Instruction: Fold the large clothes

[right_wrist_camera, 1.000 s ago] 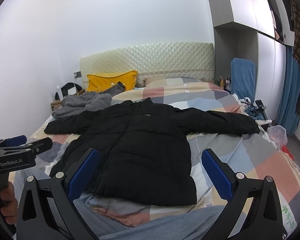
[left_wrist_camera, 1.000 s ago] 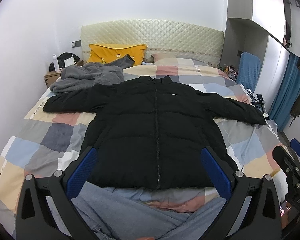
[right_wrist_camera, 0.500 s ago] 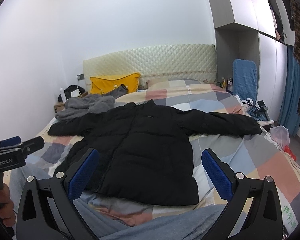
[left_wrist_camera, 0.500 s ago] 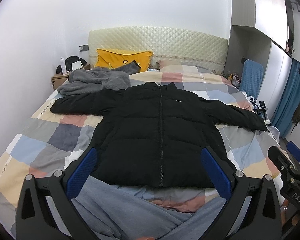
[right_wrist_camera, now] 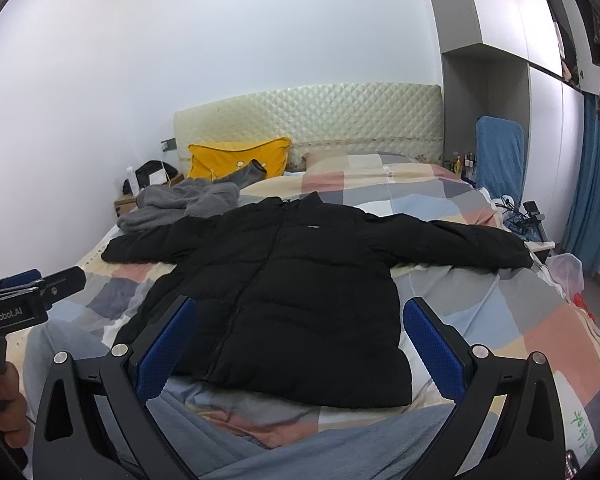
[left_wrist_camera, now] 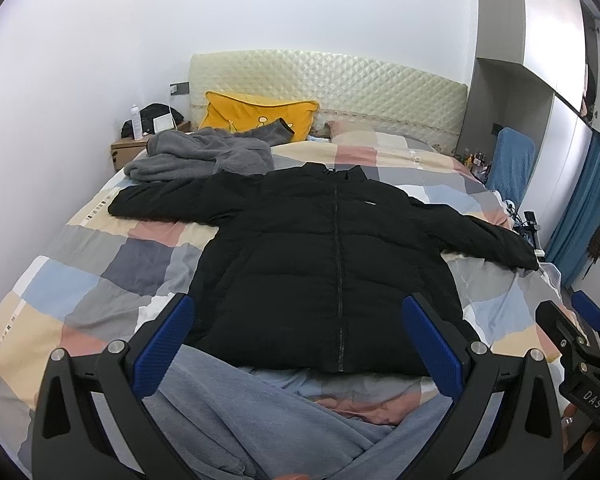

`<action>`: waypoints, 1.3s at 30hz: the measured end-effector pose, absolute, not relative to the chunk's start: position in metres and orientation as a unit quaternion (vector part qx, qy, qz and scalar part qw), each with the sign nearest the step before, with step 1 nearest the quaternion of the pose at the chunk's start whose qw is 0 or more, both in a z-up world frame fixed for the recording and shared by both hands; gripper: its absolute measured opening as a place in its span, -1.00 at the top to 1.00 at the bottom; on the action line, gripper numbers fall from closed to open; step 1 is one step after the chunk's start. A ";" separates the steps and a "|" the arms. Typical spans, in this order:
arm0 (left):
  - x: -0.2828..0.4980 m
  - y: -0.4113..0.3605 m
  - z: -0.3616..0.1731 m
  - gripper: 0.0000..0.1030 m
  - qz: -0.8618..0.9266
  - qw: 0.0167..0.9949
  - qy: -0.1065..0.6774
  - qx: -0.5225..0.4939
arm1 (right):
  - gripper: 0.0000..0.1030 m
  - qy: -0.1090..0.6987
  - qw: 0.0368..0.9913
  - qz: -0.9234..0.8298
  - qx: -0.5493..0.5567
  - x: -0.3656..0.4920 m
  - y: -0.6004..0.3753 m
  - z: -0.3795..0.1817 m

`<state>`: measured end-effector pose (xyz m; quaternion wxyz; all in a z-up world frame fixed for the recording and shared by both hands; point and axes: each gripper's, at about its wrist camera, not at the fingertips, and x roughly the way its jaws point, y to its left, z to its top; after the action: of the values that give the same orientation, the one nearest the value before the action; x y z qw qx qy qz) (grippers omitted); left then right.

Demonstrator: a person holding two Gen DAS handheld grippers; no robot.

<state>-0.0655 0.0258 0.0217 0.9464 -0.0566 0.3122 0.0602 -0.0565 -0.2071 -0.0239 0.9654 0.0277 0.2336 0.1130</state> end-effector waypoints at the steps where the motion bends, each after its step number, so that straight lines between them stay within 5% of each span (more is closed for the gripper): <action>1: -0.065 0.025 0.022 -1.00 0.059 0.946 0.313 -0.055 | -1.00 0.234 0.965 0.112 0.028 -0.057 -0.206 -0.024; 16: -0.026 0.016 0.038 -1.00 0.037 0.942 0.328 -0.058 | -1.00 0.239 0.966 0.088 0.042 -0.017 -0.230 -0.004; 28: 0.077 -0.032 0.057 -1.00 -0.048 0.949 0.310 -0.032 | -1.00 0.216 0.975 0.033 0.035 0.063 -0.267 -0.002; 39: 0.142 -0.029 0.022 -1.00 -0.081 0.954 0.289 -0.020 | -1.00 0.201 0.977 -0.018 0.067 0.139 -0.321 -0.036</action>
<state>0.1422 -0.0294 0.0222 0.9536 -0.0203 0.2893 -0.0811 0.1392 -0.3205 -0.0358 0.9772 0.0668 0.2008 -0.0180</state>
